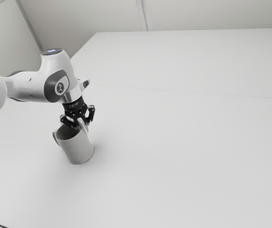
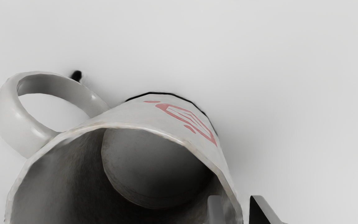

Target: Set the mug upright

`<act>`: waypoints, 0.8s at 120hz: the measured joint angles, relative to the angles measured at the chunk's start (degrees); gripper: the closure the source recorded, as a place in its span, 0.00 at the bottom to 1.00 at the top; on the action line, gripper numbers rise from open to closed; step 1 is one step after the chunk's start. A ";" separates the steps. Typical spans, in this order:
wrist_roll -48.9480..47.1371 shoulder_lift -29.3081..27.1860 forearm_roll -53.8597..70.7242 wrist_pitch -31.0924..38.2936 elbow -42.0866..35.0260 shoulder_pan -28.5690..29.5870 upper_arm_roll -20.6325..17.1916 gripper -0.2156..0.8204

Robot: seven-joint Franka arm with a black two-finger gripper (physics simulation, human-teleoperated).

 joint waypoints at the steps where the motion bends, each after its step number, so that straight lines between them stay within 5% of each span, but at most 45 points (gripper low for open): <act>1: -0.11 0.00 0.02 -0.01 0.01 -0.01 0.00 0.79; 17: -1.68 0.03 0.21 -0.11 0.20 -0.13 0.03 0.53; 36: -2.93 -0.28 0.33 -0.72 0.93 -0.10 0.06 0.36; 64: -1.45 -2.01 0.67 -4.90 6.51 -0.16 -0.02 0.26; 96: 11.69 -2.74 4.81 -15.28 23.72 -0.19 -0.15 0.22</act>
